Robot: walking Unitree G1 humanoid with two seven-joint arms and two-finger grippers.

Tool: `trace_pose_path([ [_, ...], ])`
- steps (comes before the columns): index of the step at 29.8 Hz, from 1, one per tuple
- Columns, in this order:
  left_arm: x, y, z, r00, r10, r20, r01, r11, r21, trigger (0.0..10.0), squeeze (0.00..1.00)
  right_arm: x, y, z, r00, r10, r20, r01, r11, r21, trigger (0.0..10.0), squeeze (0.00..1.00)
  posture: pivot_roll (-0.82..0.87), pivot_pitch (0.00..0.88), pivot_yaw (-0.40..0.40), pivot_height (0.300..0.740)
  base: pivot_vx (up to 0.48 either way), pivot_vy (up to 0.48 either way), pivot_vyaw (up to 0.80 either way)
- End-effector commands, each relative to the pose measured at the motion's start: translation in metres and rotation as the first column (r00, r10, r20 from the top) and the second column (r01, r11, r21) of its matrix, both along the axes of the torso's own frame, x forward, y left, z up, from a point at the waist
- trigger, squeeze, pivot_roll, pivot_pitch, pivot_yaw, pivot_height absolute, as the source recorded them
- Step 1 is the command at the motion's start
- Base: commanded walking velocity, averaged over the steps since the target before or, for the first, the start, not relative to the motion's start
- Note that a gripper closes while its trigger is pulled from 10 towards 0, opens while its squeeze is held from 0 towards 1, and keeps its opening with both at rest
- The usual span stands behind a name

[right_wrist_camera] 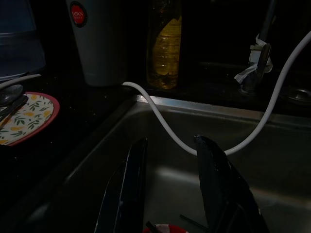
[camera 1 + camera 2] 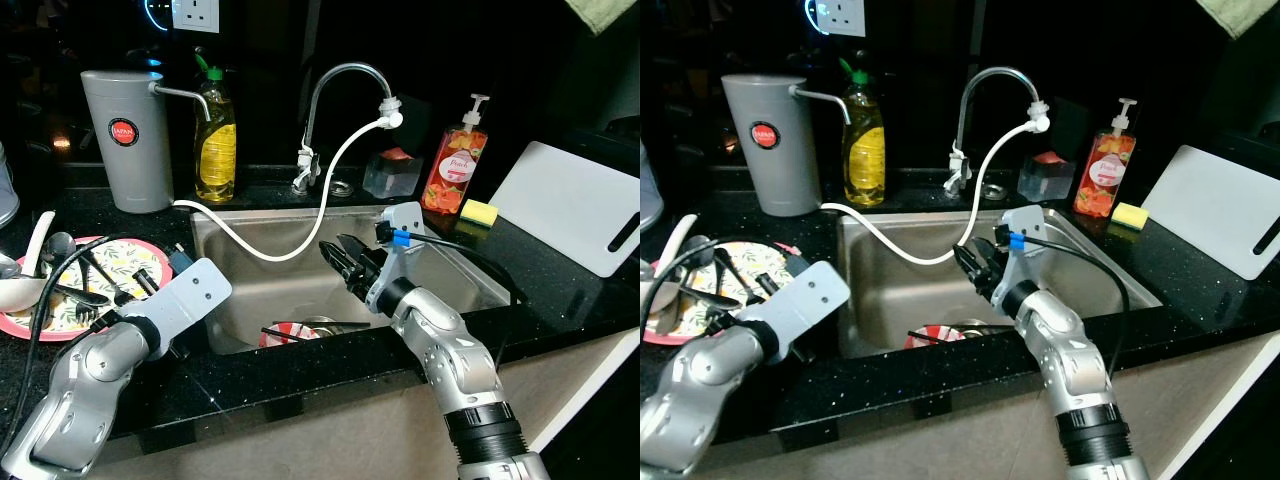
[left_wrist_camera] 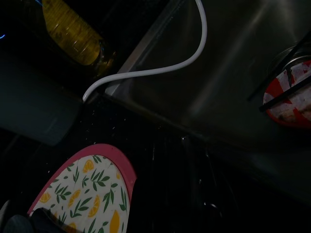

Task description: Kitchen organization

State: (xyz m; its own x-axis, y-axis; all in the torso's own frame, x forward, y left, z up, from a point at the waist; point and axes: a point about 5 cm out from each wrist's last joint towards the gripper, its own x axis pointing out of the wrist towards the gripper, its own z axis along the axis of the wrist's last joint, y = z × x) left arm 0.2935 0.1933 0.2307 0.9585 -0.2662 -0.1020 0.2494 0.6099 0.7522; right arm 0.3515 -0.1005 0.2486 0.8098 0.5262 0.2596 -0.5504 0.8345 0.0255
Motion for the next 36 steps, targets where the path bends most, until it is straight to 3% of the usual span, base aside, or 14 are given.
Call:
trace_pose_path([
  [1, -0.0008, 0.0012, -0.0092, 0.999, -0.001, -0.046, 0.001, 1.0, -0.004, 10.0, 0.0, -0.0002, -0.0064, 0.0015, 1.0, -0.018, 0.01, 0.018, 1.0, 0.009, 10.0, 0.0, 0.1, 0.031, -0.111, 0.74, 0.0, 0.0, 0.0],
  [36, -0.0003, 0.0, -0.0085, 0.999, -0.002, -0.044, 0.002, 1.0, -0.004, 10.0, 0.0, -0.0001, -0.0069, 0.0025, 1.0, -0.021, 0.012, 0.021, 1.0, 0.007, 10.0, 0.0, 0.09, 0.032, -0.111, 0.74, 0.0, 0.0, 0.0],
])
